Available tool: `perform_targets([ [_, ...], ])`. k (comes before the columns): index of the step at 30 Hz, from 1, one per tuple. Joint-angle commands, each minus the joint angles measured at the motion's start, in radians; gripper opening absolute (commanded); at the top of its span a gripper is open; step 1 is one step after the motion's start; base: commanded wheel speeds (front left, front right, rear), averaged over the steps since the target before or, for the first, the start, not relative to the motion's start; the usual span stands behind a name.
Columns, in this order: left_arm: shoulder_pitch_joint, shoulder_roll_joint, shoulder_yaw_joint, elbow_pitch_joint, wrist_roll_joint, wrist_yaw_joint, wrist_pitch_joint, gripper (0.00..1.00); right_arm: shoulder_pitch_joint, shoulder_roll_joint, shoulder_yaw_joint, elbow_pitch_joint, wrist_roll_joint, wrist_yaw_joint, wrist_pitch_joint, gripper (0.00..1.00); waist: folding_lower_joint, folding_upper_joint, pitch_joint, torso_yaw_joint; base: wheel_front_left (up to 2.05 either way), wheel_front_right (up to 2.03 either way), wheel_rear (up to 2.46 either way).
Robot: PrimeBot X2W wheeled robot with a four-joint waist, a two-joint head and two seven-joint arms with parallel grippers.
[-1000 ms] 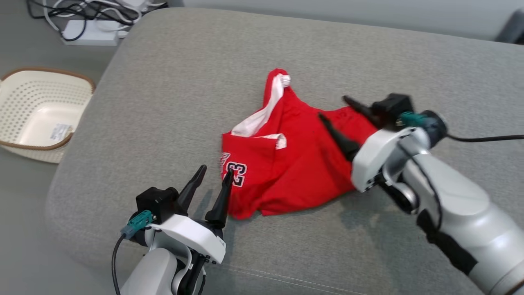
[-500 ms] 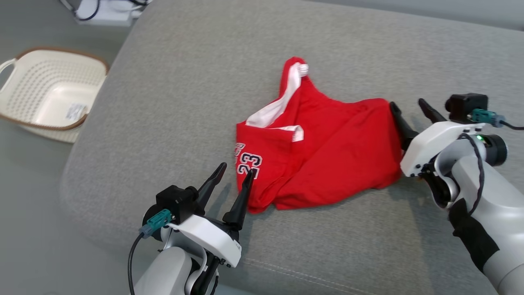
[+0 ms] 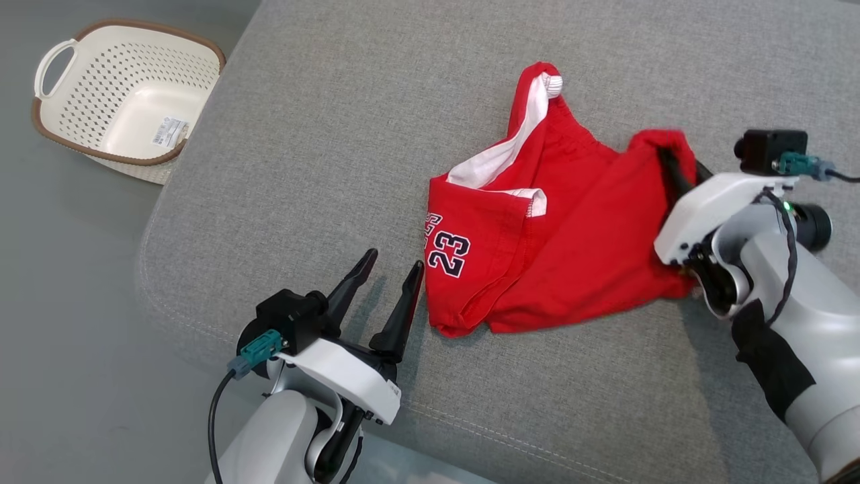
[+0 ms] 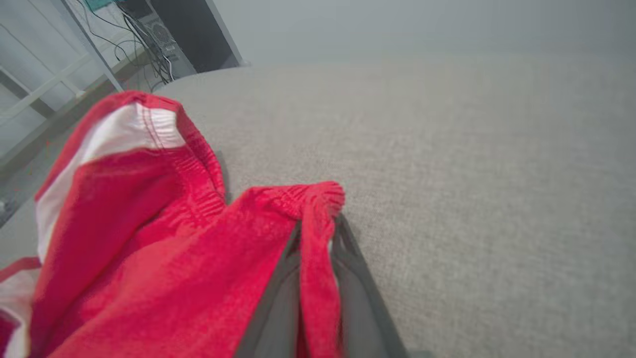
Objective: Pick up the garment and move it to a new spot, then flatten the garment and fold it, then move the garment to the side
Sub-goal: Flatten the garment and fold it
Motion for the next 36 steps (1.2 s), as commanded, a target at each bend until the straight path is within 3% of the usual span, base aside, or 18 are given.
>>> perform_targets([
  [1,-0.033,0.015,0.03,-0.031,-0.009,-0.007,-0.01,1.0,-0.025,0.017,0.02,-0.057,-0.007,0.0,-0.037,0.0,0.0,-0.0001,-0.005,-0.006,0.0,0.0,0.0],
  [7,-0.014,0.014,0.039,-0.026,-0.003,-0.007,-0.01,1.0,-0.12,0.028,0.053,-0.234,-0.027,0.0,-0.077,0.0,0.0,-0.0001,-0.043,-0.047,0.0,0.0,0.0],
  [13,-0.001,0.01,0.023,-0.017,-0.008,-0.007,-0.01,1.0,-0.184,0.082,0.113,-0.373,-0.017,0.0,-0.06,0.0,0.0,-0.0001,-0.082,-0.078,0.0,0.0,0.0],
  [20,0.011,0.006,0.01,0.003,-0.013,-0.007,-0.01,1.0,-0.237,0.12,0.106,-0.416,-0.015,0.0,-0.068,0.0,0.0,-0.0001,-0.112,-0.079,0.0,0.0,0.0],
  [27,0.021,0.005,0.018,0.015,-0.014,-0.007,-0.01,1.0,-0.225,0.115,0.043,-0.348,-0.041,0.0,-0.079,0.0,0.0,-0.0001,-0.122,-0.075,0.0,0.0,0.0],
  [36,0.02,0.004,0.031,0.011,0.003,-0.007,-0.01,1.0,-0.066,-0.018,-0.092,-0.017,-0.107,0.0,-0.047,0.0,0.0,-0.0001,-0.107,-0.139,0.0,0.0,0.0],
])
